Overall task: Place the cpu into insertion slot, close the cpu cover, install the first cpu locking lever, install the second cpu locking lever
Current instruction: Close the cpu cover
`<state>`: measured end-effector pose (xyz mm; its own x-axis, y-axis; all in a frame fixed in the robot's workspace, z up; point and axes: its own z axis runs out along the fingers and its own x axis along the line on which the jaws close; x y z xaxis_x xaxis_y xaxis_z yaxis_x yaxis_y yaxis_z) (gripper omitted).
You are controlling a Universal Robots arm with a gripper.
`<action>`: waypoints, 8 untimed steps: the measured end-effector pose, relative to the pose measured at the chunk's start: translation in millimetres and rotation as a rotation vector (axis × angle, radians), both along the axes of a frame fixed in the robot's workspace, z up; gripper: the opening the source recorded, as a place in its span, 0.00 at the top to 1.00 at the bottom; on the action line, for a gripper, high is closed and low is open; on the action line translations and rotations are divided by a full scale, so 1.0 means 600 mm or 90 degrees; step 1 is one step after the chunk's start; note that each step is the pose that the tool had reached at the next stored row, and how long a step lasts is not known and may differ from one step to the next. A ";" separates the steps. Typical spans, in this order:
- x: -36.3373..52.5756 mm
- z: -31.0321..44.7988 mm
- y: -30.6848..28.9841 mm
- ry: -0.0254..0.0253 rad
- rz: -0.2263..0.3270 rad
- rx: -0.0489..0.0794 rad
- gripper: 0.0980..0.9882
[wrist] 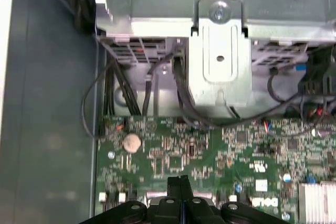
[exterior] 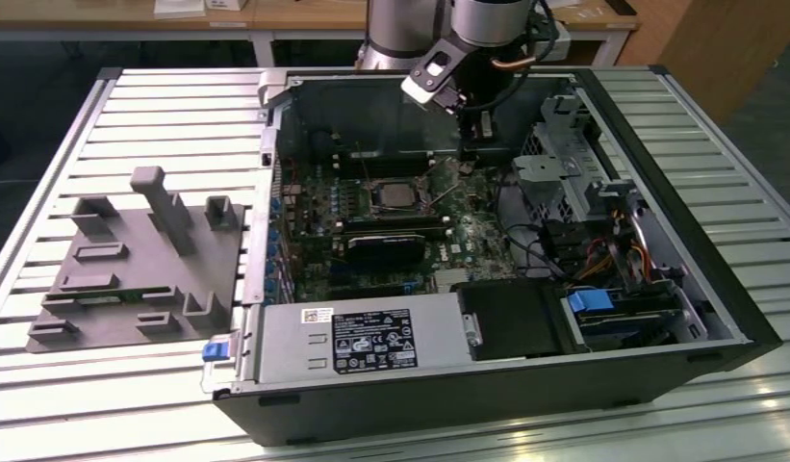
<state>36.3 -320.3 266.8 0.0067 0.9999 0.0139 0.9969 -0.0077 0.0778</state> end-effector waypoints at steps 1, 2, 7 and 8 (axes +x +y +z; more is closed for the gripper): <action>0.004 0.000 0.0000 0.0001 0.000 0.000 1.00; 0.007 0.000 0.0000 0.0001 0.000 0.000 1.00; 0.019 -0.005 0.0000 0.0006 0.000 0.000 1.00; 0.020 -0.007 0.0000 0.0007 0.000 0.000 1.00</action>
<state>48.6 -320.3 262.4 0.0066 0.9999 0.0139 0.9970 -0.0077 0.0767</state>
